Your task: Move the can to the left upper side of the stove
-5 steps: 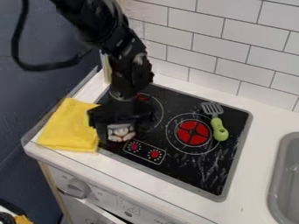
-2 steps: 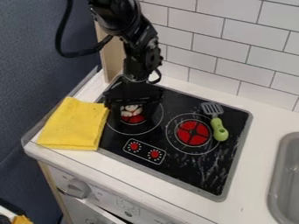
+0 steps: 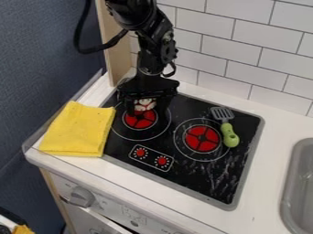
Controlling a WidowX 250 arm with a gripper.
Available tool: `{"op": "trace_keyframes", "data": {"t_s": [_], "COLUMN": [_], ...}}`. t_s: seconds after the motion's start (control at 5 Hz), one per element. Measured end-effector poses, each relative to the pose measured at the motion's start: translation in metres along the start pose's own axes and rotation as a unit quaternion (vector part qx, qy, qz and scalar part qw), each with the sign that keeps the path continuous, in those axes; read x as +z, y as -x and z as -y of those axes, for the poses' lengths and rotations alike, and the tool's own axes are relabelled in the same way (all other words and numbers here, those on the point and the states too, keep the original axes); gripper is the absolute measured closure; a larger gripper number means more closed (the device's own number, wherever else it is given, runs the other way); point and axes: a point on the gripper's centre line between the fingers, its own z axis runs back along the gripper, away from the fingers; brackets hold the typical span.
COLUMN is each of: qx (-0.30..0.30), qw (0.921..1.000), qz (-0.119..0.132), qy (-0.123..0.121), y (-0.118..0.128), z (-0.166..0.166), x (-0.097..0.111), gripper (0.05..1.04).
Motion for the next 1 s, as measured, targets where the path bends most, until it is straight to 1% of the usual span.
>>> {"op": "trace_keyframes", "data": {"t_s": [0.2,0.4,0.6,0.8,1.0], "qx": [0.006,0.005,0.008,0.030,0.079], "qw": [0.9999,0.9999,0.9990,0.9972,0.9925], "qz": [0.008,0.002,0.004,0.021,0.054], "qy": [0.004,0.010,0.044,0.065,0.076], "y": [-0.006,-0.002,0.002,-0.001,-0.005], "z": [0.003,0.005,0.011,0.010,-0.002], "x": [0.003,0.003,0.030,0.067,0.101], "gripper": [0.085,0.085,0.085,0.085,0.085]}}
